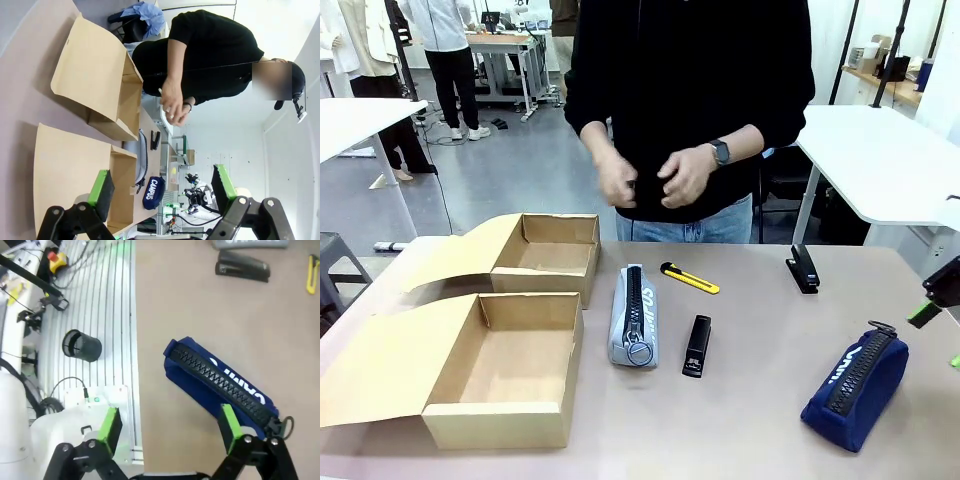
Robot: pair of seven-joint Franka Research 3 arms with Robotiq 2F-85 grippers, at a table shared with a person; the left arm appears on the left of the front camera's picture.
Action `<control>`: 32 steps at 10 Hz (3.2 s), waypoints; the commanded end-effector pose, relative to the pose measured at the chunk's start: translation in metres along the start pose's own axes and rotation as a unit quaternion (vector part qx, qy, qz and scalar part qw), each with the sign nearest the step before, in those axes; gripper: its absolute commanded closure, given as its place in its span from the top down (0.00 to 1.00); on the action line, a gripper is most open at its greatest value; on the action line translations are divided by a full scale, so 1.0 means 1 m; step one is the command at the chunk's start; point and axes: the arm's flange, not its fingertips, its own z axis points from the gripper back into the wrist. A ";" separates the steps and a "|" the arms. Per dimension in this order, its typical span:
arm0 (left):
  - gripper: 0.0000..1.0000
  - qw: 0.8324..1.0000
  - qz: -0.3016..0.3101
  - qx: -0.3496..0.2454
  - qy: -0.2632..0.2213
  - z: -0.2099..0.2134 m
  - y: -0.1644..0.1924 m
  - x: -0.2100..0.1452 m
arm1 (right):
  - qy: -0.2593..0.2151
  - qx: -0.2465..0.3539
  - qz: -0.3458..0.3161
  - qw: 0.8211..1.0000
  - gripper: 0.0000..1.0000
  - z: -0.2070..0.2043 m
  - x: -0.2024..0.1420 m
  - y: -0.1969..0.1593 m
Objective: Place items inside the box.
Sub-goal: Pick up a Pencil pouch or Stapler and place it inside the Mailer Box closest to the robot.
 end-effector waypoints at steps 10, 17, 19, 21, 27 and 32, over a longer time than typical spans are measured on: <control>1.00 1.000 -0.012 -0.015 -0.005 0.000 0.001 0.000 | 0.227 -0.004 0.266 0.937 1.00 -0.109 0.025 -0.025; 1.00 1.000 -0.012 -0.015 -0.005 0.000 0.001 0.000 | 0.254 0.022 0.262 0.931 1.00 -0.164 -0.006 -0.025; 1.00 1.000 -0.012 -0.015 -0.005 0.000 0.001 0.000 | 0.276 0.049 0.260 0.924 1.00 -0.176 -0.010 -0.023; 1.00 1.000 -0.012 -0.015 -0.005 0.000 0.001 0.000 | 0.288 0.047 0.247 0.924 1.00 -0.180 -0.010 -0.024; 1.00 1.000 -0.012 -0.015 -0.005 0.000 0.001 0.000 | 0.266 0.093 0.194 0.940 0.00 -0.175 -0.011 -0.025; 1.00 1.000 -0.012 -0.015 -0.005 0.000 0.001 0.000 | 0.250 0.083 0.153 0.952 0.00 -0.162 -0.007 -0.023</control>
